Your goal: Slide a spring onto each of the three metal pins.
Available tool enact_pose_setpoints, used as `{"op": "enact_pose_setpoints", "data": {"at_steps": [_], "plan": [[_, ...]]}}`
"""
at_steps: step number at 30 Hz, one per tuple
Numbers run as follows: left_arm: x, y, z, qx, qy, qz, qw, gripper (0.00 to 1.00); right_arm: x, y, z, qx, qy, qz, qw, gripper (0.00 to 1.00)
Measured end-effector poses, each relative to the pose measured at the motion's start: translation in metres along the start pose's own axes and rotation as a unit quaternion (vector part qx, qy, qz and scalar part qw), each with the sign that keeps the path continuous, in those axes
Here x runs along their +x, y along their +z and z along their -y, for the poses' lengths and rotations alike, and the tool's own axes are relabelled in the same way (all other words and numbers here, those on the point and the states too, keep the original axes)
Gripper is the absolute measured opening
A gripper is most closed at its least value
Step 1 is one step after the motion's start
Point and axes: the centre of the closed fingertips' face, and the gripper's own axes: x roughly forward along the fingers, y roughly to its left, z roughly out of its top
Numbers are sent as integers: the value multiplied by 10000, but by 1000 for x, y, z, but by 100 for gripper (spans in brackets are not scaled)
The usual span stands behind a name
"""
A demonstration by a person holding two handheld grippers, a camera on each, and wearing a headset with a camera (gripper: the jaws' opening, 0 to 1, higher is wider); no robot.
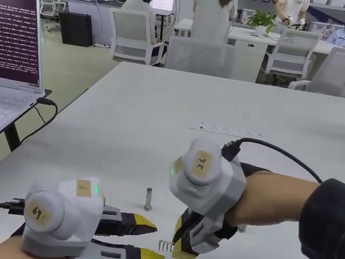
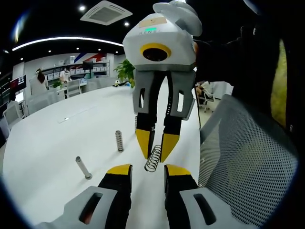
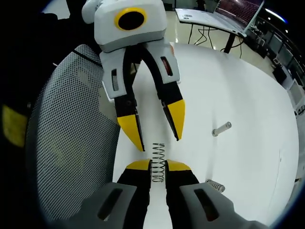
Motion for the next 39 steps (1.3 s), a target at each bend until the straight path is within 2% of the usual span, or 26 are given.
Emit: {"op": "enact_pose_setpoints", "data": {"at_steps": [9, 15, 28, 39], "plan": [[2, 1, 7, 89, -164, 22, 9998, 8, 0, 4, -5, -170, 67, -20, 9998, 8], [3, 0, 12, 58, -274, -12, 9996, 5, -1, 7, -8, -262, 84, -17, 9996, 8], [4, -2, 15, -68, -404, -49, 9991, 3, 0, 6, -10, -322, 128, 29, 9994, 9], [2, -1, 14, -94, -410, -47, 9991, 3, 3, 1, -8, -317, 161, 75, 9993, 9]]}}
